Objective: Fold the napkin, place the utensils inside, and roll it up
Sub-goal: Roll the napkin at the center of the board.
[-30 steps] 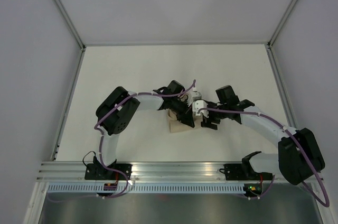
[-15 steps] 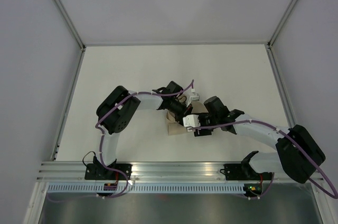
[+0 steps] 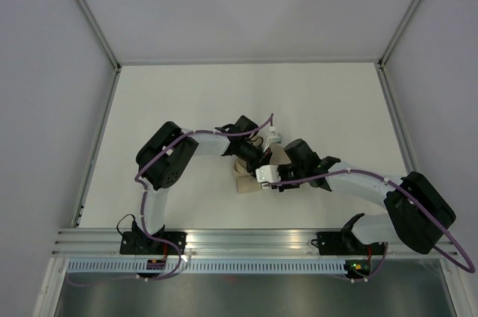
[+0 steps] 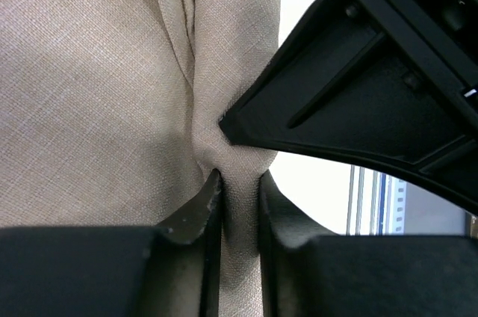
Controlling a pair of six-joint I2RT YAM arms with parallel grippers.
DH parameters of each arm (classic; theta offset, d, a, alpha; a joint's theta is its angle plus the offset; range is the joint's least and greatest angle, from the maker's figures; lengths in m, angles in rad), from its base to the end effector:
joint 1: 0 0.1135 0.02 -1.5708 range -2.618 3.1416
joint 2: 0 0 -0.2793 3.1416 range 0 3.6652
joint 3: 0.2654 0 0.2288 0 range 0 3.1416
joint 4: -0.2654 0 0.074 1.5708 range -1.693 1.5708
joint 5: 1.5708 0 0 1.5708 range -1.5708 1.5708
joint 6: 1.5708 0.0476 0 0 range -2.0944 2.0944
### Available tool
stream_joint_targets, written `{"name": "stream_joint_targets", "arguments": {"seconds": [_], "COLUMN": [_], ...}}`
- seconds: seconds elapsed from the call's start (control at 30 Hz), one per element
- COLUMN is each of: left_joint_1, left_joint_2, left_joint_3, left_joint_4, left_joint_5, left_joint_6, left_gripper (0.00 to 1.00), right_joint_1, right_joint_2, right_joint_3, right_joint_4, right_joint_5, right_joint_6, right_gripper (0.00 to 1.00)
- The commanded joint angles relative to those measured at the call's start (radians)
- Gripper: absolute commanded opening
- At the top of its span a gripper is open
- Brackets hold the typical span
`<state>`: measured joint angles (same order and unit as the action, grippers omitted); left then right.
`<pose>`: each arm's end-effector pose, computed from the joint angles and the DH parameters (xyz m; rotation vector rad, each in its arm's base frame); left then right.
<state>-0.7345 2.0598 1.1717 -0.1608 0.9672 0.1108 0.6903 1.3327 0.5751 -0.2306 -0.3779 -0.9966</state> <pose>0.2613 -0.2887 0.1391 1.3770 2.1866 -1.4889 0.1591 0.1542 0.1781 -1.9545 1.5487 0.3566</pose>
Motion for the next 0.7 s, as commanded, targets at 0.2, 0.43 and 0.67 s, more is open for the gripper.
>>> {"name": "stream_joint_targets", "arguments": {"seconds": [0.2, 0.43, 0.67], "left_joint_1": [0.009, 0.03, 0.076], "left_joint_2": [-0.075, -0.16, -0.233], "left_joint_3": [-0.064, -0.072, -0.107], "left_joint_4": [-0.057, -0.016, 0.052], "left_joint_5": [-0.188, -0.248, -0.253], "left_joint_6": [-0.062, -0.086, -0.134], "left_gripper": [0.35, 0.38, 0.43], "right_joint_1": [0.003, 0.0, -0.003], "right_joint_2": [0.063, 0.135, 0.189], "right_joint_3": [0.031, 0.097, 0.134], "right_joint_4": [-0.059, -0.165, -0.202], "right_joint_5": [0.011, -0.027, -0.041], "right_joint_6": [0.006, 0.004, 0.013], "right_gripper": [0.13, 0.07, 0.05]}}
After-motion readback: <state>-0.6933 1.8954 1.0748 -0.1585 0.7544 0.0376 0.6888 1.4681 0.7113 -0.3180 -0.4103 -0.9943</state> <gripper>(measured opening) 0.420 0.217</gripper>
